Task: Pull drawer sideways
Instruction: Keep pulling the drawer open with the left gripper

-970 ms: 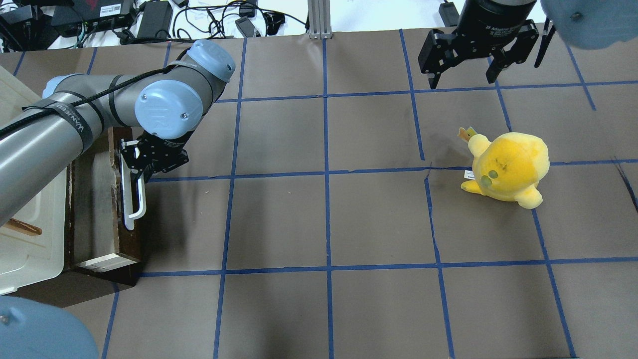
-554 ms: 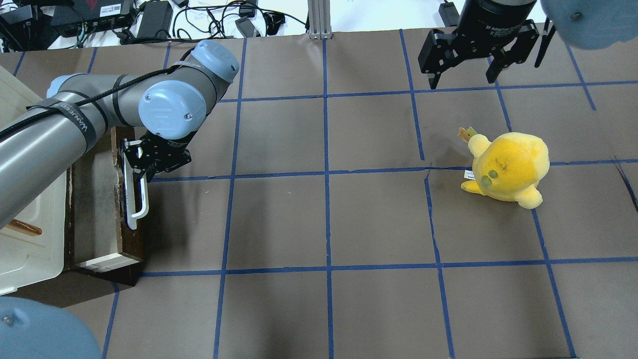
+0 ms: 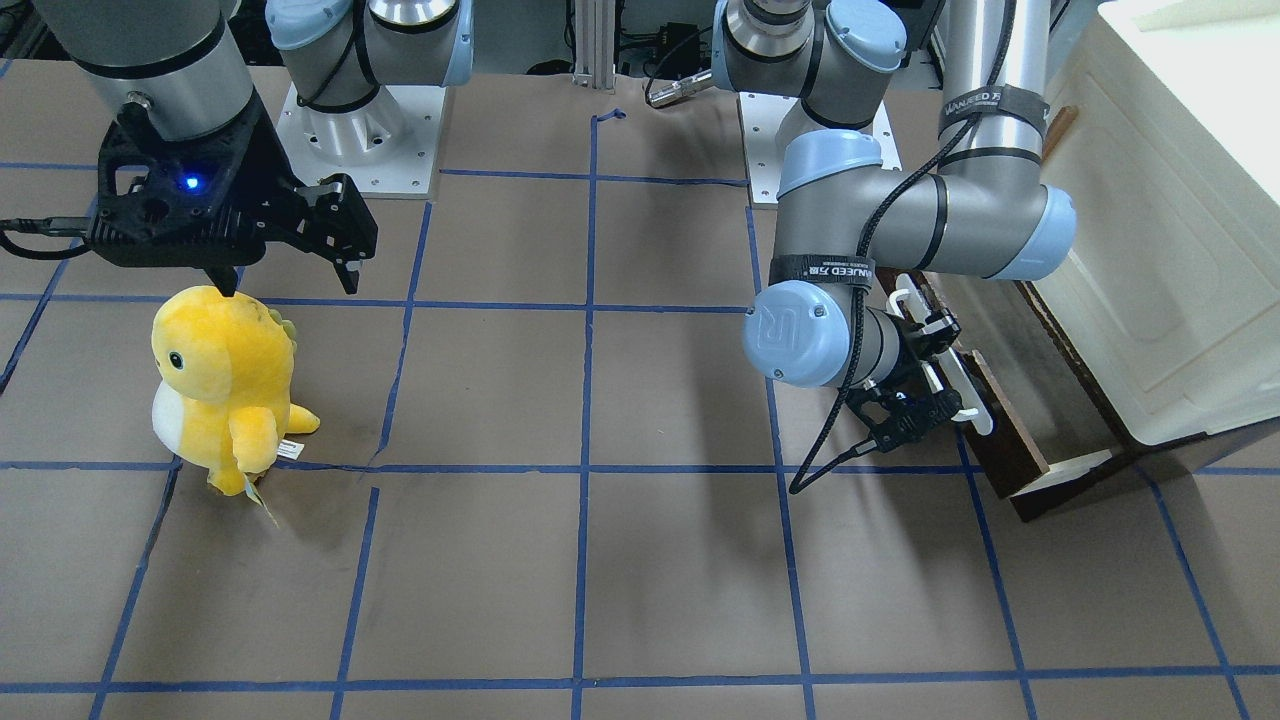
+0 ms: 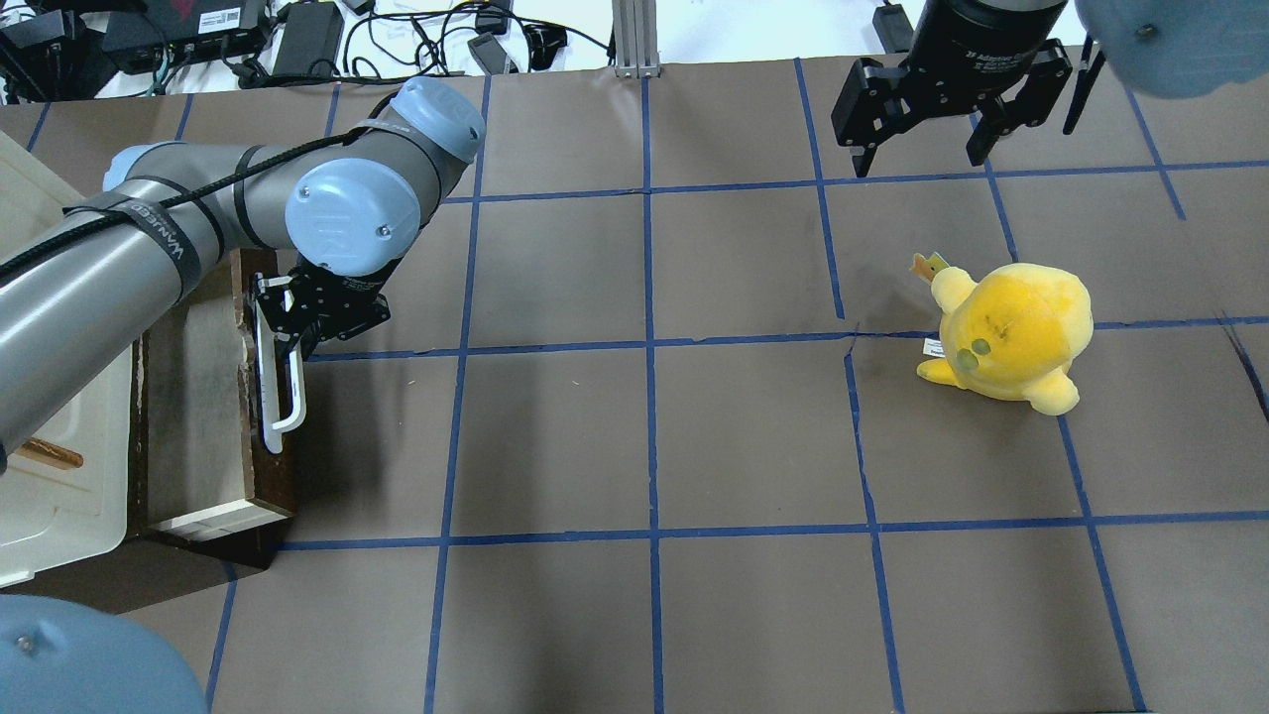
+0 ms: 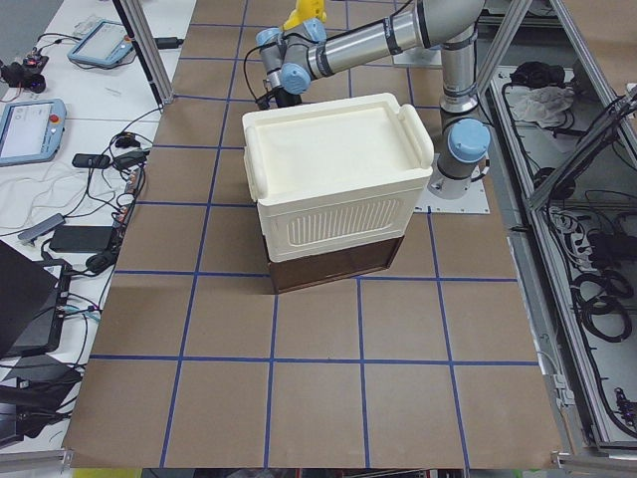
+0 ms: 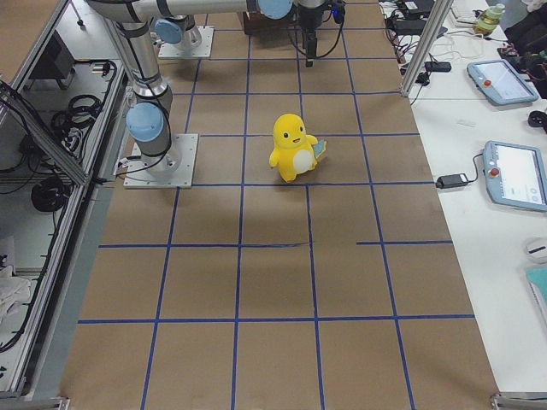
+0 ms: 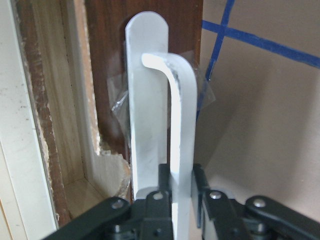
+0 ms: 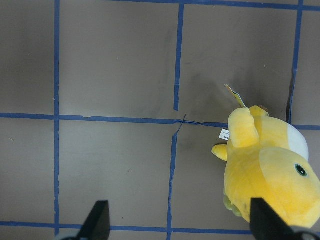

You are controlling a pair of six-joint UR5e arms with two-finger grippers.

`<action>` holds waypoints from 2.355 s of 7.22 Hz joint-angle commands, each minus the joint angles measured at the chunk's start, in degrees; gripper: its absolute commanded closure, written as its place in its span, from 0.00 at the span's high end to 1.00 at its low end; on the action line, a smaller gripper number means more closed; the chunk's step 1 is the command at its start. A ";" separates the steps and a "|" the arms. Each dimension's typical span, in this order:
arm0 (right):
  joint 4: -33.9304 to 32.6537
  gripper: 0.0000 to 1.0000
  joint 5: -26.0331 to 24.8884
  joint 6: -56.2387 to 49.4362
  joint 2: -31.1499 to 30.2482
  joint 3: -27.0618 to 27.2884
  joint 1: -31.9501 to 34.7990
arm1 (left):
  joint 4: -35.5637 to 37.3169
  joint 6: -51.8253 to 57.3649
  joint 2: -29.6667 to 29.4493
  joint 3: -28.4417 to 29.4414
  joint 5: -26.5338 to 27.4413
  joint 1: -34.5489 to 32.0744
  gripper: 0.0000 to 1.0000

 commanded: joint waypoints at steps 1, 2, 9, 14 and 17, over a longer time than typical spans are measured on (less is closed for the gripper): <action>0.00 1.00 -0.07 0.02 0.00 0.00 0.00 | -0.08 0.00 -0.16 0.54 -0.22 -0.10 0.13; 0.00 1.00 -0.07 0.02 0.00 0.00 0.00 | 0.01 0.00 -0.50 0.81 -0.39 -0.80 0.13; 0.00 1.00 0.02 0.02 0.00 0.00 0.00 | -0.17 -2.02 -1.91 2.92 -2.23 -2.82 0.13; 0.00 1.00 -0.07 0.02 0.00 0.00 0.00 | -0.43 -2.11 -2.62 3.98 -2.68 -4.40 0.26; 0.00 1.00 -0.07 0.02 0.00 0.00 0.00 | -0.08 -0.62 -2.01 3.98 -2.33 -4.67 0.97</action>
